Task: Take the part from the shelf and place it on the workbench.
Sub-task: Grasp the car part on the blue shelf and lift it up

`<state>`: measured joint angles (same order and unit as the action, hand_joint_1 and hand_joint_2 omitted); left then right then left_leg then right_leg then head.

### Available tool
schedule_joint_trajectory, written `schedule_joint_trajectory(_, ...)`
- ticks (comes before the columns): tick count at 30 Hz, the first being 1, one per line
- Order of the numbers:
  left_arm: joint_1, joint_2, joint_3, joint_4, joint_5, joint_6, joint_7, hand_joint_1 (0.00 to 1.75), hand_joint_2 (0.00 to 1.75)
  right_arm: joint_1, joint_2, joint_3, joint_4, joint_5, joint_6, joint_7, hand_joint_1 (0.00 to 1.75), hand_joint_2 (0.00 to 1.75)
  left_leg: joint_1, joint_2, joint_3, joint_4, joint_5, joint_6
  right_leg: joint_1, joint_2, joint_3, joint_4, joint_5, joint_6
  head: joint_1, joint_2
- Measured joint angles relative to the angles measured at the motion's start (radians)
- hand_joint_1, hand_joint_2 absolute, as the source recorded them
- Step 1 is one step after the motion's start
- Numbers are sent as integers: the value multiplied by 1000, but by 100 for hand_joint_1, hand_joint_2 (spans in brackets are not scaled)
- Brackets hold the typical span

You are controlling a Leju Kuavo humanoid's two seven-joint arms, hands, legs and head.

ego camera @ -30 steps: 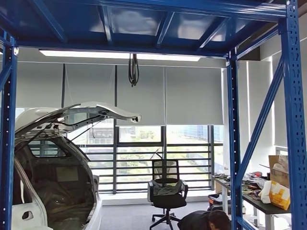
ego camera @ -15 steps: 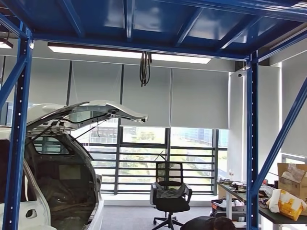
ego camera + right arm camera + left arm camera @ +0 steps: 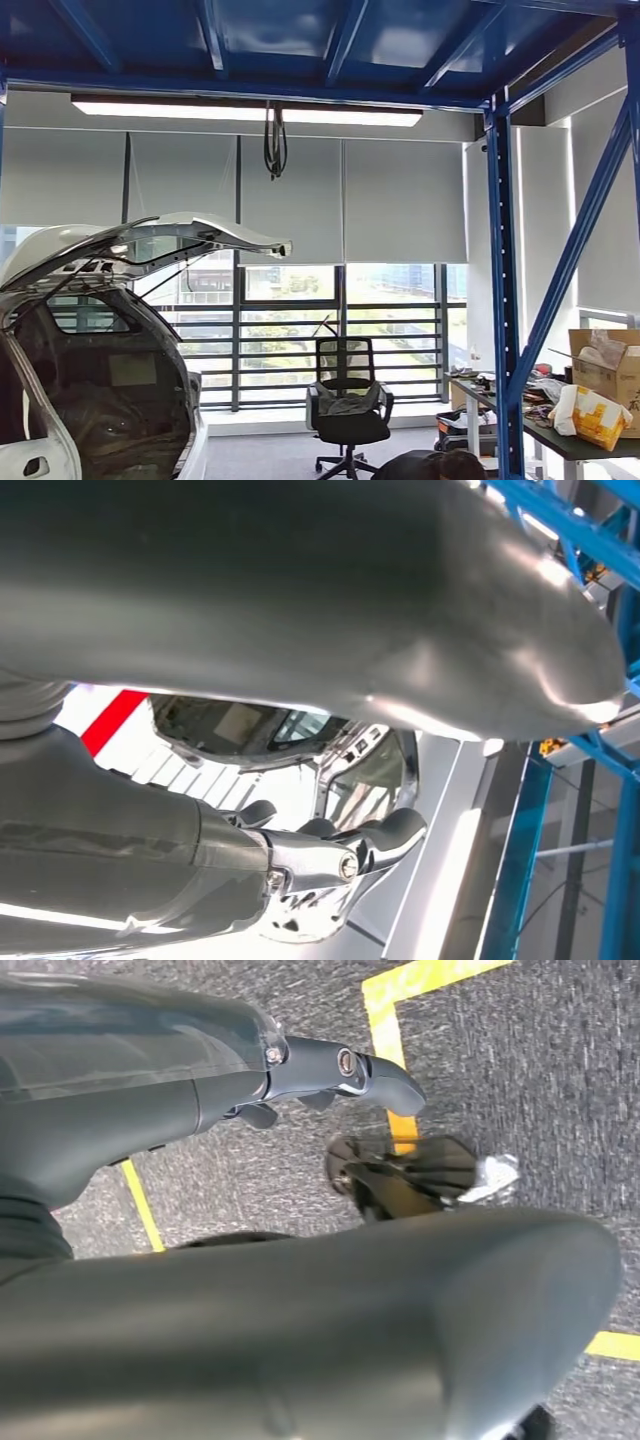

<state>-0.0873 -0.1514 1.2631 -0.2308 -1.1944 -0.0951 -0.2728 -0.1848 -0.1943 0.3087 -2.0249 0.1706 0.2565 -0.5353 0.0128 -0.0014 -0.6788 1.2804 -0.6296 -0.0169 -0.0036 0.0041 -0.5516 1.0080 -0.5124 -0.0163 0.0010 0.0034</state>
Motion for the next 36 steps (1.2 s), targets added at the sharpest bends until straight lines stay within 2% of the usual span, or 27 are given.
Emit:
schedule_joint_trajectory(1,1,0,0,0,0,0,0,0,0,0,0,2,0,2,-2,0,0,0,1,0,3,-36,38,0,0,1,11,0,-8,2,0,0)
schedule_joint_trajectory(2,2,0,0,0,0,1,0,0,0,0,1,3,0,5,-5,1,0,0,1,0,18,-98,88,1,0,2,23,0,-18,4,0,0)
schedule_joint_trajectory(3,2,0,0,0,-1,1,0,0,0,-1,2,5,0,8,-9,1,0,0,-1,0,33,-154,124,4,0,2,35,0,-26,8,0,0)
schedule_joint_trajectory(4,2,0,0,0,-2,1,0,0,0,-1,3,7,0,11,-13,1,0,0,-3,0,46,-198,143,9,1,2,43,0,-35,14,0,0)
schedule_joint_trajectory(5,3,0,0,0,-2,1,0,0,0,-2,5,8,0,14,-16,2,0,0,-6,0,52,-222,152,16,1,2,49,0,-42,21,0,0)
schedule_joint_trajectory(8,3,1,0,0,-3,2,0,0,0,-3,9,12,-2,21,-26,4,0,0,-8,0,65,-235,147,37,1,2,59,8,-51,38,0,0)
schedule_joint_trajectory(9,2,2,0,0,-3,2,-1,0,0,-5,10,14,-3,23,-29,4,0,0,-6,0,72,-239,144,43,0,1,55,26,-56,42,0,0)
schedule_joint_trajectory(11,0,3,0,0,-3,2,-2,0,0,-9,10,17,-4,26,-34,7,0,0,-2,-1,87,-246,138,51,-2,0,9,113,-87,50,0,0)
schedule_joint_trajectory(13,0,3,0,0,-3,2,-3,0,0,-11,11,20,-5,29,-39,10,0,0,-2,-1,96,-248,129,55,-4,0,-72,235,-132,57,0,0)
schedule_joint_trajectory(14,1,3,0,0,-3,2,-3,0,0,-10,12,21,-5,31,-41,12,0,0,-2,-1,102,-248,123,55,-5,0,-105,273,-139,59,0,0)
schedule_joint_trajectory(15,2,3,0,0,-4,2,-3,0,0,-10,13,23,-5,34,-43,14,0,0,-2,-2,110,-248,116,55,-5,0,-123,279,-126,59,0,0)
schedule_joint_trajectory(16,2,3,0,0,-5,2,-3,0,0,-11,14,25,-5,36,-46,16,0,0,-2,-3,121,-248,108,53,-5,0,-124,249,-92,58,0,0)
schedule_joint_trajectory(18,2,3,0,0,-7,2,-3,0,0,-16,17,29,-4,38,-51,21,0,0,-2,-4,145,-249,92,48,-3,-1,-94,131,0,51,0,0)
schedule_joint_trajectory(20,0,3,0,0,-8,2,-4,0,0,-21,18,32,-3,37,-54,27,0,0,-2,-4,158,-252,80,38,3,-4,-72,48,29,39,-1,1)
schedule_joint_trajectory(22,0,3,0,0,-9,2,-4,0,0,-23,19,35,-2,31,-55,32,0,0,-4,-3,166,-250,74,26,8,-4,-66,31,21,25,-1,1)
schedule_joint_trajectory(24,0,3,0,0,-9,2,-4,0,0,-24,22,36,-1,12,-51,35,0,0,-4,-3,172,-236,66,18,4,-3,-49,22,30,13,0,1)
schedule_joint_trajectory(25,-2,3,0,0,-9,2,-4,0,0,-25,24,36,0,-8,-43,40,0,0,-3,-3,161,-212,54,16,1,-4,-41,17,30,9,0,1)
schedule_joint_trajectory(26,-3,3,0,0,-9,2,-5,0,0,-26,27,36,2,-36,-31,46,0,0,-2,-3,138,-170,33,12,-1,-4,-35,13,29,6,0,0)
schedule_joint_trajectory(28,-4,3,0,0,-9,2,-5,0,0,-25,31,36,13,-88,-5,63,0,0,-1,-3,64,-54,-14,5,-1,-4,-32,11,24,1,0,0)
schedule_joint_trajectory(29,-3,3,0,0,-9,1,-5,0,0,-24,33,37,23,-107,6,72,0,0,-1,-3,30,-11,-25,3,-1,-3,-30,12,20,0,0,0)
schedule_joint_trajectory(30,-1,3,0,0,-9,1,-5,0,0,-23,34,37,34,-123,16,80,0,0,0,-3,9,4,-18,1,-1,-1,-27,12,16,0,0,0)
schedule_joint_trajectory(31,1,3,0,0,-7,1,-5,0,0,-22,33,37,47,-141,29,88,0,0,1,-3,4,-16,10,0,-1,1,-21,12,11,1,0,0)
schedule_joint_trajectory(33,2,3,2,0,2,1,-4,0,0,-17,23,37,67,-190,55,106,0,0,2,-3,33,-126,99,2,-1,2,-4,11,-1,7,0,0)
schedule_joint_trajectory(35,4,3,6,1,12,1,-4,0,0,-6,-2,34,79,-237,73,126,0,0,-1,-3,56,-214,141,9,0,1,7,14,-13,17,0,0)
schedule_joint_trajectory(36,5,3,8,1,16,1,-3,0,0,2,-18,30,83,-252,78,136,0,0,-3,-3,58,-227,141,14,1,1,8,14,-17,23,0,1)
